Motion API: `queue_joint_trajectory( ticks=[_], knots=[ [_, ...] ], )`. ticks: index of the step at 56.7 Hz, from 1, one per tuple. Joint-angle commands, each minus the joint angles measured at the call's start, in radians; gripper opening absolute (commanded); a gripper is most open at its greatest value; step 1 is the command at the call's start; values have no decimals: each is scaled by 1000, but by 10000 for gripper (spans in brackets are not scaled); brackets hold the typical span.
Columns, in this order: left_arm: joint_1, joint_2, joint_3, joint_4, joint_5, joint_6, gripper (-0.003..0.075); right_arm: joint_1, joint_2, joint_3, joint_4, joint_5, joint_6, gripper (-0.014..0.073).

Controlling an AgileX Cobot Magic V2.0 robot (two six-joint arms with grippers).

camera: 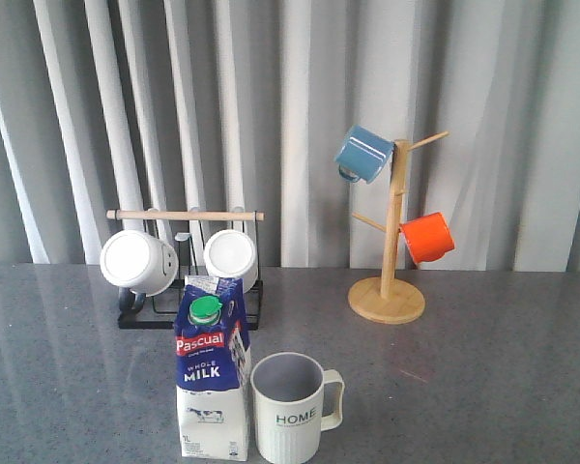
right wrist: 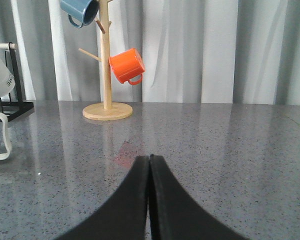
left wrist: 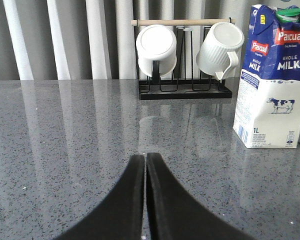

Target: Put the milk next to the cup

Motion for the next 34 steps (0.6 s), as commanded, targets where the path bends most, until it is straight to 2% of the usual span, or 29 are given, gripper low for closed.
queue_joint_trajectory(
  ticks=[1, 34],
  knots=[
    [1, -12, -23, 0, -65, -1, -6, -6, -18, 9, -10, -65, -1, -8],
    [1, -12, -23, 0, -65, -1, -6, -7, -18, 9, -3, -61, -1, -8]
  ],
)
